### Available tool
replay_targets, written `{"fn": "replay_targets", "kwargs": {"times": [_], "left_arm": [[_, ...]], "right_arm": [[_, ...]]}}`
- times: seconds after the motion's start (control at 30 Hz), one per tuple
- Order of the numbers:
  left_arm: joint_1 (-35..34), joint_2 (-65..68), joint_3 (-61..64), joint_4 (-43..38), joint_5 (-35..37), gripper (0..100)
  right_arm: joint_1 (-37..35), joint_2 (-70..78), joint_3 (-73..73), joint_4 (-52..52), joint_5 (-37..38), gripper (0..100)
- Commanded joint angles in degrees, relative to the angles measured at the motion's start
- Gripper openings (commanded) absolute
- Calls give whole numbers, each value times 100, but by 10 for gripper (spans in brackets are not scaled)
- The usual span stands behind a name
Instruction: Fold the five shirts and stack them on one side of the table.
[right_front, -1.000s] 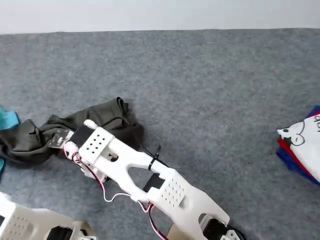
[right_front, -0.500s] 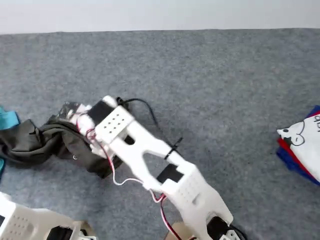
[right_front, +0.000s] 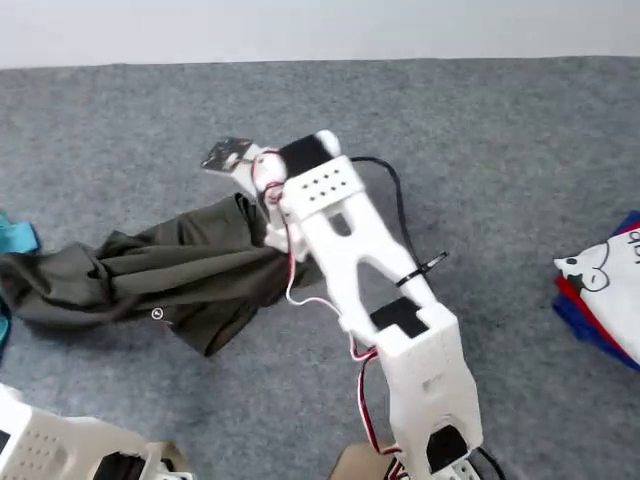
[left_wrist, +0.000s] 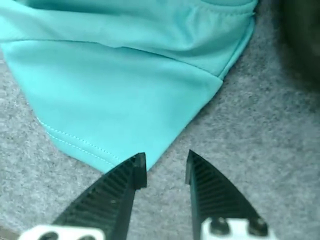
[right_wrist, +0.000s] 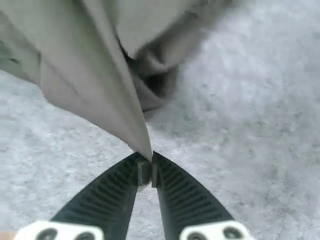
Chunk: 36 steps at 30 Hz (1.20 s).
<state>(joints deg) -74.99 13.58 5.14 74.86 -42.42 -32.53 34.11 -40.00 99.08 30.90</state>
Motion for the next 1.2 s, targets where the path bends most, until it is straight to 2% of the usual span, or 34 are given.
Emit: {"fn": "replay_targets", "kwargs": {"times": [0.0,0.2,0.37,0.63,0.7,0.83,1.03,1.17], "left_arm": [[44,-114,-215,62,-18,137],[44,-114,-215,70,-18,137],[44,-114,-215,70,-18,137],[44,-114,-215,70,-18,137],[44,-114,-215,70,-18,137],[53,-114,-215,70,-18,137],[97,-114,-215,62,-18,137],[97,-114,-215,53,-18,137]], "right_arm": [[22,-136,-62,-101,79,25],[-286,-338,-923,198,-396,165],[-549,-708,-1125,409,-431,166],[-1323,-2149,1160,391,-466,165],[-1490,-2299,1688,374,-703,165],[-1736,-2105,2066,180,-1152,166],[-1763,-1209,2057,-681,-1222,169],[-1921,-734,2048,-857,-1231,169]]}}
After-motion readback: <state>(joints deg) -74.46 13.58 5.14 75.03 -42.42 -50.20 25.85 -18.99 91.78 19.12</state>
